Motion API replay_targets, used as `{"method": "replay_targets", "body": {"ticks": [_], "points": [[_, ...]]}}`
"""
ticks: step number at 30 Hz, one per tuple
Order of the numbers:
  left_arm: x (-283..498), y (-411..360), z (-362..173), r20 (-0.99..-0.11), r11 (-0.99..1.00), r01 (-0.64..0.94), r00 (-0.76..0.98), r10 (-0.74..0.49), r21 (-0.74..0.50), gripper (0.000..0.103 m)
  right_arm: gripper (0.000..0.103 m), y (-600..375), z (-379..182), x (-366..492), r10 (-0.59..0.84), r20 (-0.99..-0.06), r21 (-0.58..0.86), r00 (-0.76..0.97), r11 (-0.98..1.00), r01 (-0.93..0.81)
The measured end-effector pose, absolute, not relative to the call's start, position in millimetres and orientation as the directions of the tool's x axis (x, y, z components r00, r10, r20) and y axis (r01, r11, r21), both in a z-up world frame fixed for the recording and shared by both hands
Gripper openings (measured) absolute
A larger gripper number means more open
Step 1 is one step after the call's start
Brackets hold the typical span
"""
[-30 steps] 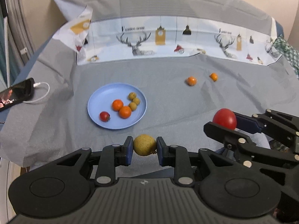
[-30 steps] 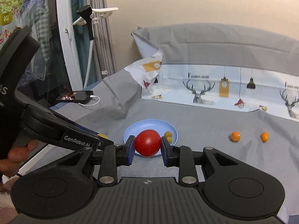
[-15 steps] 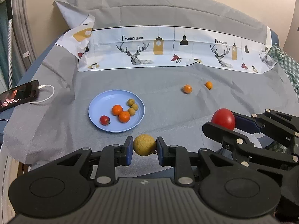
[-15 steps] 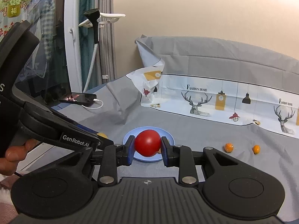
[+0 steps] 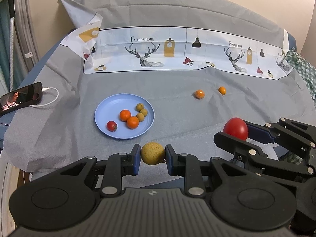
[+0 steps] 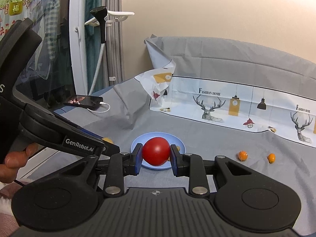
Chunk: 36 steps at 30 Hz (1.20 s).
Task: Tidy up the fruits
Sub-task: 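Lift the red tomato and yellow fruit and carry them over the plate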
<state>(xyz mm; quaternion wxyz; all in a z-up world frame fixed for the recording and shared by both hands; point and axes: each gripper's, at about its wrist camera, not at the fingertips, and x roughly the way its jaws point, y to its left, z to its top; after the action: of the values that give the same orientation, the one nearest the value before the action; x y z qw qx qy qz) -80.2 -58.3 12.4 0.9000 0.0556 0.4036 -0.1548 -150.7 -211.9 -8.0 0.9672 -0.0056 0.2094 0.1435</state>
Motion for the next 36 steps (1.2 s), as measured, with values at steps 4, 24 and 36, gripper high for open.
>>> {"method": "replay_targets", "body": {"ticks": [4, 24, 36], "points": [[-75.8, -57.9, 9.5, -0.753, 0.947, 0.320, 0.616, -0.232, -0.030, 0.029, 0.030, -210.5, -9.1, -147.9, 0.279, -0.417, 0.051, 0.865, 0.958, -0.284], [-35.0, -42.7, -15.1, -0.801, 0.963, 0.261, 0.559, -0.213, -0.073, 0.029, 0.030, -200.7, -28.6, -109.3, 0.296, -0.522, 0.053, 0.800, 0.947, -0.316], [27.7, -30.9, -36.7, -0.828, 0.979, 0.197, 0.540, -0.152, -0.051, 0.029, 0.030, -190.1, -54.3, -50.9, 0.303, -0.610, 0.082, 0.732, 0.943, -0.323]]}}
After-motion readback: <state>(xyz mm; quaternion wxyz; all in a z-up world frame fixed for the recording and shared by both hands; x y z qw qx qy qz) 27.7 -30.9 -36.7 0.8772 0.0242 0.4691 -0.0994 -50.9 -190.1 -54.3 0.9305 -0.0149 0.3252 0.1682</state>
